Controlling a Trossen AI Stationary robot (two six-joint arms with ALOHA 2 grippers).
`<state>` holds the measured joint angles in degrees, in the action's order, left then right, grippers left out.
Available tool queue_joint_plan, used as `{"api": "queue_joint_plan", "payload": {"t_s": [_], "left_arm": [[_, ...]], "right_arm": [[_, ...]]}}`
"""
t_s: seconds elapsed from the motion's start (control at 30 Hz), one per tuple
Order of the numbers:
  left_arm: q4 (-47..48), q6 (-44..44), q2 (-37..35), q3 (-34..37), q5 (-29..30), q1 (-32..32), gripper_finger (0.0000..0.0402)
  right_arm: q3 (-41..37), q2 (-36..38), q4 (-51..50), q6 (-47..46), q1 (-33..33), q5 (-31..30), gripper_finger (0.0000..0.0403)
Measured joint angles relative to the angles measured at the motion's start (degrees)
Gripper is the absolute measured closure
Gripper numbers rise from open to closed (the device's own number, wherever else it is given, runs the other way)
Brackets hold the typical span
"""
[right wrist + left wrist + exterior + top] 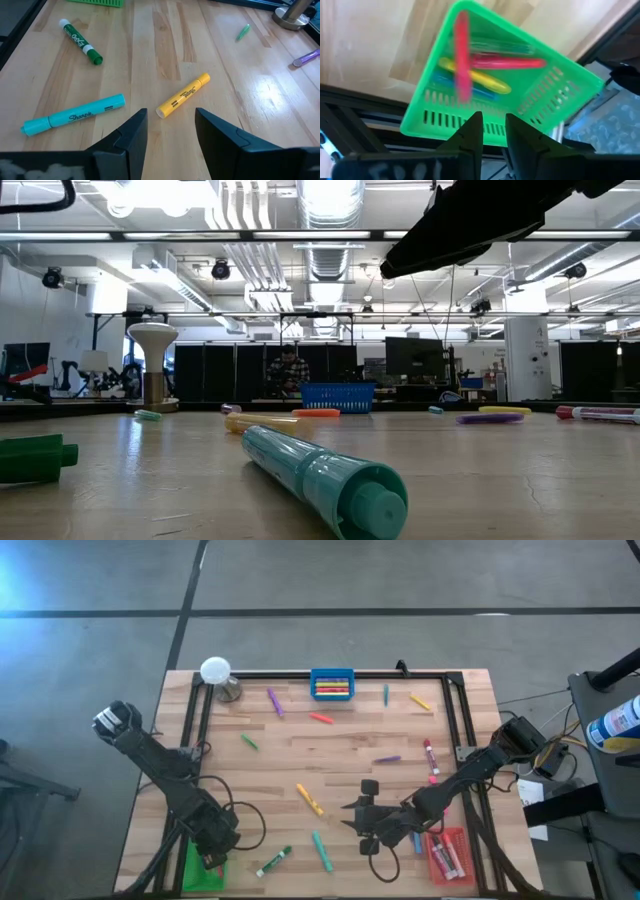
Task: Pick & Place Markers
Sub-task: Put the red marker into the orange bin
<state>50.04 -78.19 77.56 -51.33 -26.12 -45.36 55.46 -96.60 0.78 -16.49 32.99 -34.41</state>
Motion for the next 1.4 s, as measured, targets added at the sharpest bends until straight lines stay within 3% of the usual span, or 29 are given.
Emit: {"api": "queue_joint_plan", "payload": {"t_s": [0.23, 0.43, 0.57, 0.77, 0.9, 1.17, 1.27, 1.4], "left_arm": [[0.0, 4.5, -0.7, -5.0, -0.9, 0.2, 0.0326], [-0.6, 18.6, -3.4, -8.0, 16.2, 2.9, 0.0355], [-8.0, 34.9, -4.6, -5.6, 24.7, 6.6, 0.0387], [-32.5, 60.3, -4.7, 3.2, 26.2, 16.0, 0.0397], [-51.1, 71.4, -4.7, 11.0, 26.2, 23.3, 0.0401], [-100.6, 73.5, -3.2, 30.3, 26.2, 34.0, 0.0401], [-110.0, 72.4, -3.0, 35.1, 26.3, 36.2, 0.0401], [-113.6, 73.7, -2.9, 38.1, 28.4, 37.9, 0.0401]], "right_arm": [[-0.2, 0.0, -0.6, 0.0, 0.0, 0.0, 0.0243], [-2.3, -0.9, -0.6, -3.9, -1.1, 0.0, 0.0243], [-2.7, -2.1, -0.6, -2.3, -2.2, 0.2, 0.0245], [-2.7, -1.8, -0.4, -2.2, -2.7, 0.1, 0.0277], [-2.6, -1.6, -0.6, -2.2, -2.7, 0.2, 0.0309], [-2.6, 0.2, -5.8, -2.8, -3.3, 6.1, 0.0379], [-2.6, 2.9, -10.3, -4.3, -3.5, 6.8, 0.0392], [-2.6, 8.8, -18.5, -8.4, -4.3, 11.0, 0.0394]]}}
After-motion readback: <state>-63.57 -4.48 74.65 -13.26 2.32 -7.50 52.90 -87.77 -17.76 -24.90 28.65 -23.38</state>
